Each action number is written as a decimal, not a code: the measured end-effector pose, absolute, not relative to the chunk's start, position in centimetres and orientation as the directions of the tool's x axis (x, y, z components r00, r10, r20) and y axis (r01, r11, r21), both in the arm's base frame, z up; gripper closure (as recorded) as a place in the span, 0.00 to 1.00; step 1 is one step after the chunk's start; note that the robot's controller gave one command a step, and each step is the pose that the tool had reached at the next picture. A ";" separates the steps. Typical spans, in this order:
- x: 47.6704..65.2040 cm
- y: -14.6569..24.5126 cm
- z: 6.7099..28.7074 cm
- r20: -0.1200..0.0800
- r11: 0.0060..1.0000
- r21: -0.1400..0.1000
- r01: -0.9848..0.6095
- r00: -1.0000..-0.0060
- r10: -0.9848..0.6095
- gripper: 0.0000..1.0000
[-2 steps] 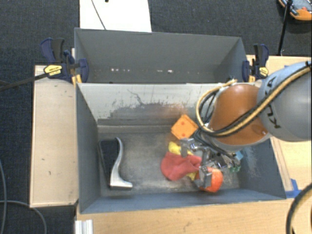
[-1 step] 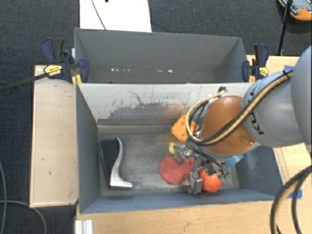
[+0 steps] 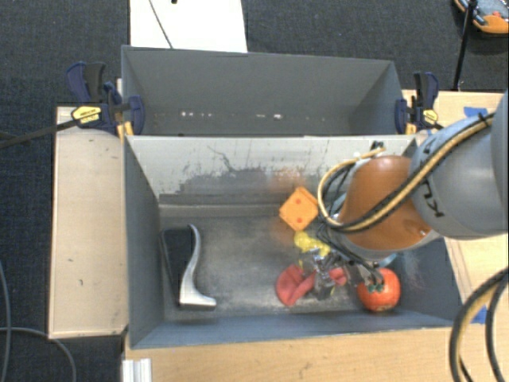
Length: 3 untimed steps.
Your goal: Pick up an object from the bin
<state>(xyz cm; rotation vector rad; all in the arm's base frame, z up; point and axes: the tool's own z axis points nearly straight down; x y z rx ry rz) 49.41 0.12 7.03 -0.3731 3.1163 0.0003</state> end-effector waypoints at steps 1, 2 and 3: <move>49.4 0.1 7.0 -0.003 0.972 0.000 -0.237 -0.972 -0.237 1.00; 49.4 0.1 7.2 -0.003 0.971 0.000 -0.237 -0.971 -0.237 1.00; 49.4 0.1 7.7 -0.003 0.971 0.000 -0.238 -0.971 -0.238 1.00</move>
Offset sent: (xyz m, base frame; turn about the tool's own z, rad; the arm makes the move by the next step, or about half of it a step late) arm 0.0001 0.0000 0.0165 0.0000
